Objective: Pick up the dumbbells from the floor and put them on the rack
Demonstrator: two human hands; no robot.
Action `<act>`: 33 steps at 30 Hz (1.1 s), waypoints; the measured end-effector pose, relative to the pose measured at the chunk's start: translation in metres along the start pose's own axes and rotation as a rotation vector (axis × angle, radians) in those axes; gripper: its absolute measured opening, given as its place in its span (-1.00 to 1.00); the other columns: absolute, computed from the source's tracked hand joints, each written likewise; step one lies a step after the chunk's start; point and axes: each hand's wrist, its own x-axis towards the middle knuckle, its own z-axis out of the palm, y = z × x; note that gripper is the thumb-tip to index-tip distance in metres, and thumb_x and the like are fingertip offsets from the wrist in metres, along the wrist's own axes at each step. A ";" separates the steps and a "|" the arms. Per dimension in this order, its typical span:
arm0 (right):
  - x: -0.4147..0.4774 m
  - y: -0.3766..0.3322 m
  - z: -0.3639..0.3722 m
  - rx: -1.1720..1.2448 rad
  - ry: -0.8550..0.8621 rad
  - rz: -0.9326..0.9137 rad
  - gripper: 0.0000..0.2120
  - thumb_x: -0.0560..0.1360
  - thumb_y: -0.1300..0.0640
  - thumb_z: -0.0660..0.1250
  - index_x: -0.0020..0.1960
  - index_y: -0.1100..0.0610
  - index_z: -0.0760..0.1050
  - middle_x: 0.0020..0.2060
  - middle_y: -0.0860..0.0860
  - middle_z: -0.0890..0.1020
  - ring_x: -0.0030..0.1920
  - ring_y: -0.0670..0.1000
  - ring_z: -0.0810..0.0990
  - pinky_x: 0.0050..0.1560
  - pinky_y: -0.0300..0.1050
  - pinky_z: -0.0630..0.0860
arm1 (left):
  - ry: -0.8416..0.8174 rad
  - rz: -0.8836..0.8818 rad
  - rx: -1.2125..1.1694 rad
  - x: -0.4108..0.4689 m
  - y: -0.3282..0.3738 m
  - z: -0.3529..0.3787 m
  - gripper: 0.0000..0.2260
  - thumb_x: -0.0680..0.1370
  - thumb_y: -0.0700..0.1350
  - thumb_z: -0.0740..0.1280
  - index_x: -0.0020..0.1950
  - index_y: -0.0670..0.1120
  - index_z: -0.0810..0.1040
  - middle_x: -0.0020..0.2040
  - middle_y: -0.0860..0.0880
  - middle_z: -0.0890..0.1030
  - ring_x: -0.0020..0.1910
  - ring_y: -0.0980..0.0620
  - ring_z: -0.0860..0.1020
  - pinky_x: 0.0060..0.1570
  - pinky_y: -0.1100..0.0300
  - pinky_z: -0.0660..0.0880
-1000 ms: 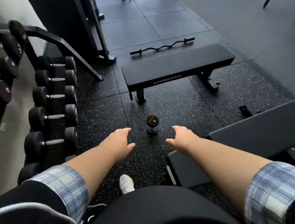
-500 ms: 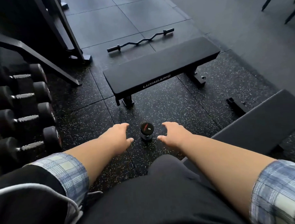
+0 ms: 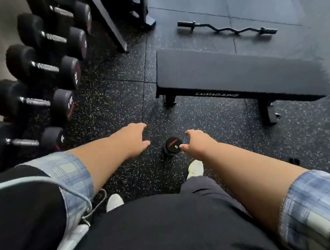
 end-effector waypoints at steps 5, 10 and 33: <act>0.105 0.045 0.006 -0.090 -0.114 -0.087 -0.45 0.53 -0.12 0.36 0.44 0.07 0.36 0.35 0.14 0.50 0.25 0.21 0.53 0.23 0.13 0.49 | -0.021 -0.222 -0.197 0.077 0.024 0.074 -0.38 0.53 0.16 0.29 0.54 0.05 0.18 0.45 -0.09 0.38 0.33 -0.15 0.45 0.22 -0.05 0.41; 0.196 0.089 0.055 -0.068 -0.191 -0.041 -0.50 0.55 -0.11 0.32 0.41 0.06 0.38 0.29 0.16 0.54 0.23 0.24 0.54 0.22 0.11 0.51 | -0.149 -0.299 -0.288 0.145 0.037 0.170 -0.37 0.54 0.15 0.29 0.55 0.00 0.18 0.46 -0.11 0.36 0.36 -0.14 0.41 0.29 -0.02 0.39; 0.433 0.169 0.289 0.565 -0.184 0.205 -0.51 0.50 -0.08 0.41 0.35 0.04 0.41 0.11 0.08 0.61 0.02 0.14 0.62 0.02 0.17 0.64 | -0.080 -0.619 -1.520 0.384 0.005 0.431 -0.63 0.57 -0.03 0.38 0.34 -0.07 0.45 0.18 -0.10 0.57 0.04 -0.04 0.59 0.07 0.08 0.58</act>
